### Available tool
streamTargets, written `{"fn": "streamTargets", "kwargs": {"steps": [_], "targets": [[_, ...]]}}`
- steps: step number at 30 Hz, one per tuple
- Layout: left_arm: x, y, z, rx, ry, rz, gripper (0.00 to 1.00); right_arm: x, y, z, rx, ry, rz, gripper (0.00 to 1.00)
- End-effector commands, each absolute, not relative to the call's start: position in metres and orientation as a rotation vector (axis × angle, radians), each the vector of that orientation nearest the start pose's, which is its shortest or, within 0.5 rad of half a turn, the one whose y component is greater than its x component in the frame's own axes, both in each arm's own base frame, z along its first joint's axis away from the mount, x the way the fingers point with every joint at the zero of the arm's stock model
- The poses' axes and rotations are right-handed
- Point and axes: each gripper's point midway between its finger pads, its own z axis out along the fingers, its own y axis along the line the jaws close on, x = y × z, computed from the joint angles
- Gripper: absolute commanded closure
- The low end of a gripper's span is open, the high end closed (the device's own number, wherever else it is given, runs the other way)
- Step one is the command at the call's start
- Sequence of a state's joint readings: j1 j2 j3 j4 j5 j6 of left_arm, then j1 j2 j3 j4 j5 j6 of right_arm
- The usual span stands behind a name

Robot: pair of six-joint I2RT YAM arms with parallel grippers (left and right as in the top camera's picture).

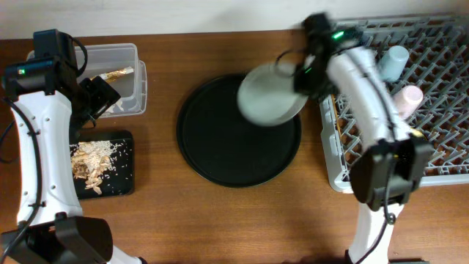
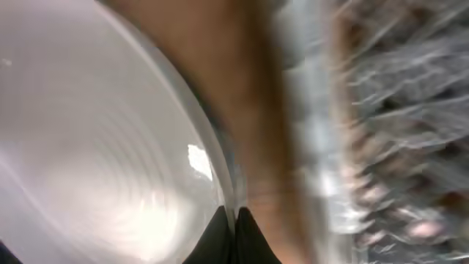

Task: Sort waste into correct bins and load items into the dishwasher rack
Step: 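Lift the plate and carry it right into the rack's back row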

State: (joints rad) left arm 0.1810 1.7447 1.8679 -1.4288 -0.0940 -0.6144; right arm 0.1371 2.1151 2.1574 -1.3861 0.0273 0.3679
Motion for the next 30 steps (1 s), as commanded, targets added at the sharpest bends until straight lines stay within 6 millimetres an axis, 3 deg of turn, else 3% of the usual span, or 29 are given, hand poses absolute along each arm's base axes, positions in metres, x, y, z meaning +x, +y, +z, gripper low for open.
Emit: {"fn": "streamTargets", "kwargs": {"steps": [1, 5, 9, 16, 26, 30], "targets": [[0.356, 0.084, 0.226, -1.132, 2.633, 0.053, 0.01, 0.455, -0.021, 0.243, 0.508, 2.671, -0.218, 0.96], [0.356, 0.084, 0.226, -1.132, 2.633, 0.053, 0.01, 0.443, -0.092, 0.261, 0.742, 2.516, -0.571, 0.96], [0.356, 0.084, 0.226, -1.132, 2.633, 0.053, 0.01, 0.441, -0.121, 0.273, 0.788, 2.385, -0.816, 0.96], [0.356, 0.084, 0.226, -1.132, 2.633, 0.053, 0.01, 0.465, -0.124, 0.276, 0.800, 2.275, -0.829, 0.96], [0.356, 0.084, 0.226, -1.132, 2.632, 0.053, 0.01, 0.500, -0.103, 0.221, 0.696, 2.360, -0.856, 0.96], [0.356, 0.084, 0.226, -1.132, 2.632, 0.053, 0.01, 0.506, -0.092, 0.214, 0.628, 2.371, -0.899, 0.96]]}}
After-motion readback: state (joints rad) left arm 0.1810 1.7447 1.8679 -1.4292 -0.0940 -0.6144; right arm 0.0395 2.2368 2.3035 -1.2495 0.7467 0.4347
